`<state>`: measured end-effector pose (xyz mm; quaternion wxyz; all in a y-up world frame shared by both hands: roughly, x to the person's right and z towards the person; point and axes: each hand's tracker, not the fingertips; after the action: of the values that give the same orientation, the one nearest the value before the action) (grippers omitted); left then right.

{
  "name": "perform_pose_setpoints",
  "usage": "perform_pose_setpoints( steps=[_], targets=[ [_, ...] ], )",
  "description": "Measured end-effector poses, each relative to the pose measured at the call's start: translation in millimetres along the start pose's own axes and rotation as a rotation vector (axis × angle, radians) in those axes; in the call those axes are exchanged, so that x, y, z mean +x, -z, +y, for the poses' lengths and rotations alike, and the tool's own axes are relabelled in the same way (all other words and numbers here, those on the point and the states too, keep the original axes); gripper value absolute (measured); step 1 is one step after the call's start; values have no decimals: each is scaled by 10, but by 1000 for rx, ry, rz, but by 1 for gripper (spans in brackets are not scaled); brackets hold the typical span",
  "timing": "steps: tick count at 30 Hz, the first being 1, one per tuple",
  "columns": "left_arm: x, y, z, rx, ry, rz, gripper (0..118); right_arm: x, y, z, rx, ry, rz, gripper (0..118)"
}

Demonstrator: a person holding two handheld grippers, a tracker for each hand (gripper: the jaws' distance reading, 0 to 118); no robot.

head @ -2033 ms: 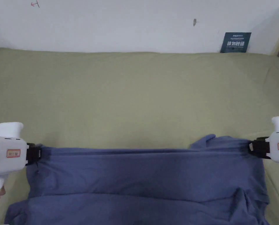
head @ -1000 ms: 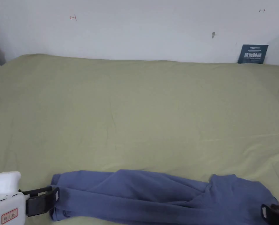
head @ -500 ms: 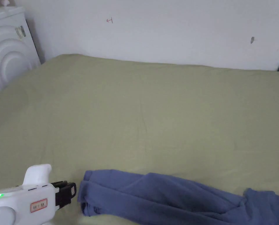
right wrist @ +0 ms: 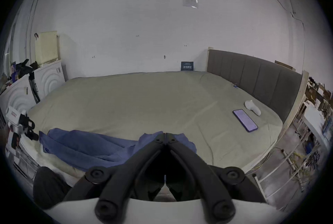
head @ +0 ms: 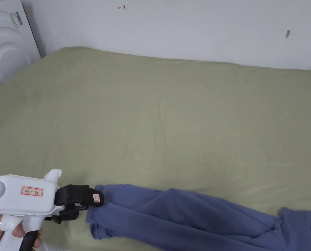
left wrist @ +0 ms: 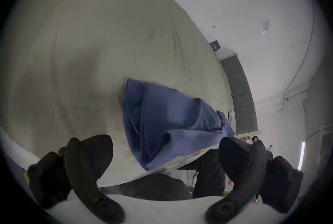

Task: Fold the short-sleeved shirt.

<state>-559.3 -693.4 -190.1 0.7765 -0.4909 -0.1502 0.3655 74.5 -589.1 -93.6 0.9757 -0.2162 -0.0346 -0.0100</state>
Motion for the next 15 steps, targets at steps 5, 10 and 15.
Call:
perform_pose_setpoints(
  steps=[5,10,15],
  targets=[
    [-94,380,52,-44,-62,-99,118,5,-2,-12,-21,1,-11,0],
    [-61,456,90,-39,-113,-172,117,63,12,-25,-36,8,-12,0],
    [-28,313,90,9,-95,-66,5,34,28,-19,-37,27,10,0]
  ],
)
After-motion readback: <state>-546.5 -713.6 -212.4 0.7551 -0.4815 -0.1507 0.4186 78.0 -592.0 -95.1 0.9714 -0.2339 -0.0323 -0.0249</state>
